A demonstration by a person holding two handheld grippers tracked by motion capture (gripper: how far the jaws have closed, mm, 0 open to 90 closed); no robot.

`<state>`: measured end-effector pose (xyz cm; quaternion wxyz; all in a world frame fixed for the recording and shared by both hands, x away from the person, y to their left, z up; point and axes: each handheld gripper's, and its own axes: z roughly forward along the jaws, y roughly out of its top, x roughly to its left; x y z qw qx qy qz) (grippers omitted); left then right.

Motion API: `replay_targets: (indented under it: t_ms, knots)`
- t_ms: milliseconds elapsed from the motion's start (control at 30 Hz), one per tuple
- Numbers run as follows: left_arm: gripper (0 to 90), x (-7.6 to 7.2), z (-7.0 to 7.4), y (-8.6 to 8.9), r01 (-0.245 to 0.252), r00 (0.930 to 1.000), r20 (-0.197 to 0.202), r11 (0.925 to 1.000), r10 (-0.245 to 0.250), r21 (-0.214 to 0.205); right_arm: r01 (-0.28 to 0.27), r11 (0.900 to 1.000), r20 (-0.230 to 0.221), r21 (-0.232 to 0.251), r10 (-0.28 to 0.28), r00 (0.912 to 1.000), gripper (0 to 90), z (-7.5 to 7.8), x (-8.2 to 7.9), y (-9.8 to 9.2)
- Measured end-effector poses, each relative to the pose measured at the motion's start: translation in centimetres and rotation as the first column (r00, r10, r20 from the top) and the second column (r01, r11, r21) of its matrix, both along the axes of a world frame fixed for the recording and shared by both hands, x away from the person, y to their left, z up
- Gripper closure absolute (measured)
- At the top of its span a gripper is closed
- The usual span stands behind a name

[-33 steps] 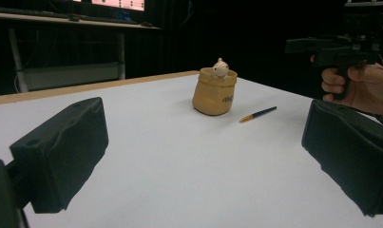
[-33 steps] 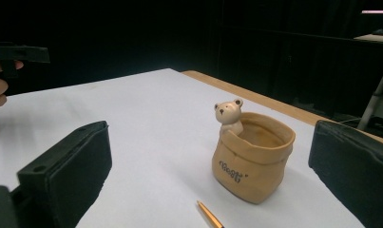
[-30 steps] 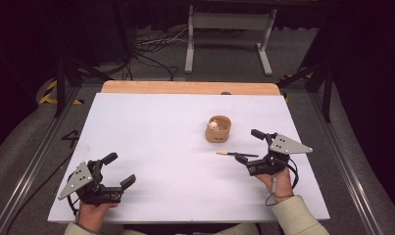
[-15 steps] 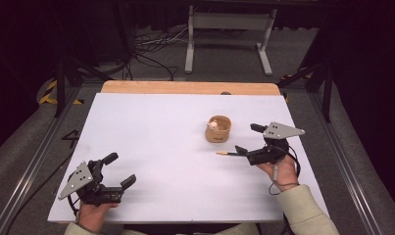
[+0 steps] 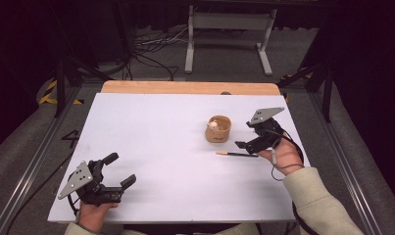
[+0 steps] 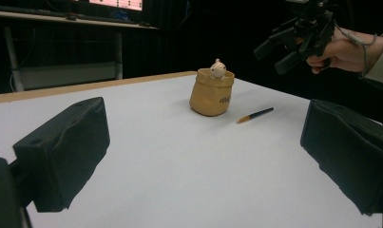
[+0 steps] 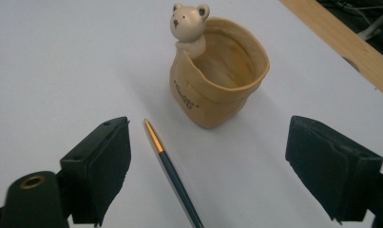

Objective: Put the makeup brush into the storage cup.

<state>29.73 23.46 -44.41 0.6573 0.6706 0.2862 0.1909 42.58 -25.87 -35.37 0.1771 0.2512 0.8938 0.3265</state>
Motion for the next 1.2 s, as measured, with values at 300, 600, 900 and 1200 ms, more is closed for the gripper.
replay_targets:
  t_ms: [300,600,900,1200]
  knots:
    - [3.0,0.0,0.0,0.0,0.002,1.0,-0.001,1.0,-0.002,0.0,-0.052,0.9891,-0.084,-0.137,0.041,0.9956,17.5,0.5,1.3,1.2]
    - [3.1,0.1,0.0,0.0,0.007,1.0,-0.004,1.0,-0.007,0.004,-0.114,0.9672,-0.163,-0.227,0.078,0.9836,22.1,-0.1,2.3,2.5]
    - [3.0,0.1,-0.1,0.0,0.009,1.0,-0.003,1.0,-0.009,0.0,-0.174,0.9369,-0.231,-0.303,0.105,0.9673,28.8,-1.1,2.8,3.6]
    - [3.1,0.1,-0.1,-0.1,0.016,0.9999,-0.005,0.9999,-0.016,0.001,-0.201,0.9231,-0.285,-0.328,0.105,0.9526,37.7,-2.3,3.2,3.9]
